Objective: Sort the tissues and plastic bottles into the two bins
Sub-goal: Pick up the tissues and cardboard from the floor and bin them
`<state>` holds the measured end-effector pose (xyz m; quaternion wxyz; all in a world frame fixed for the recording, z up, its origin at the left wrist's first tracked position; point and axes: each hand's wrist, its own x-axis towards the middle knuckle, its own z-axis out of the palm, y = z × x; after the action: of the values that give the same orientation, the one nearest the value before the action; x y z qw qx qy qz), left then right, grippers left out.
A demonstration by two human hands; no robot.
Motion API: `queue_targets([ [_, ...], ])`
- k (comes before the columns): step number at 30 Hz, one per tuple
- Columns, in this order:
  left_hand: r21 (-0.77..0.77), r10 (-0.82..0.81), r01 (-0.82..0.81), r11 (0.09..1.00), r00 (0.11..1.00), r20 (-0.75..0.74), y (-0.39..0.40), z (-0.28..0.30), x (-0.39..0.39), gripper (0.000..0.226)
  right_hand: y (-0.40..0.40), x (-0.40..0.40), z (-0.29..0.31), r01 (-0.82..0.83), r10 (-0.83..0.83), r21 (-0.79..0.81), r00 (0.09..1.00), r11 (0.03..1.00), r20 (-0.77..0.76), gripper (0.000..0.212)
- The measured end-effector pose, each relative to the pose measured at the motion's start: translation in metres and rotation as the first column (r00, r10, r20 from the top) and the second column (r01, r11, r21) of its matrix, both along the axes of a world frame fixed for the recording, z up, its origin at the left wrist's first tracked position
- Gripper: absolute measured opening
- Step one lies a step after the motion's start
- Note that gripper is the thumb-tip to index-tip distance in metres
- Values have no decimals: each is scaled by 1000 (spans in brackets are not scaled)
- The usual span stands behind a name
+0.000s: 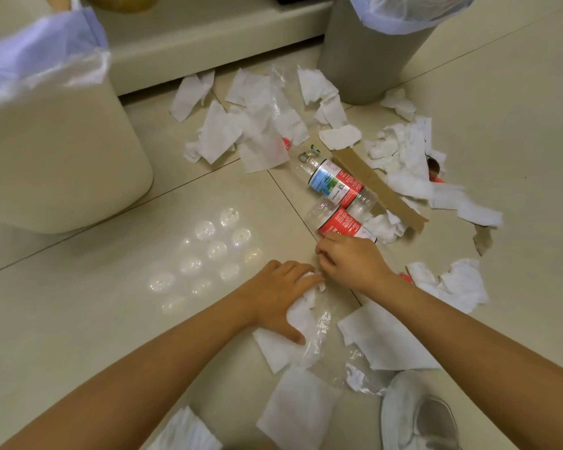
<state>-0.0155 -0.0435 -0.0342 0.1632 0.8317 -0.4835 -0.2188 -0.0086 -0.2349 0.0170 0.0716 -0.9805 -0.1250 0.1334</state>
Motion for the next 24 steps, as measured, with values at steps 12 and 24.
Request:
queue_targets([
  [12,-80,93,-88,993,993,72,16,-8,-3,37,12,-15,8,-26,30,61,997,998,-75,22],
  [24,84,387,-379,921,915,-116,37,35,-5,26,6,-47,17,-207,211,46,933,977,-290,22],
])
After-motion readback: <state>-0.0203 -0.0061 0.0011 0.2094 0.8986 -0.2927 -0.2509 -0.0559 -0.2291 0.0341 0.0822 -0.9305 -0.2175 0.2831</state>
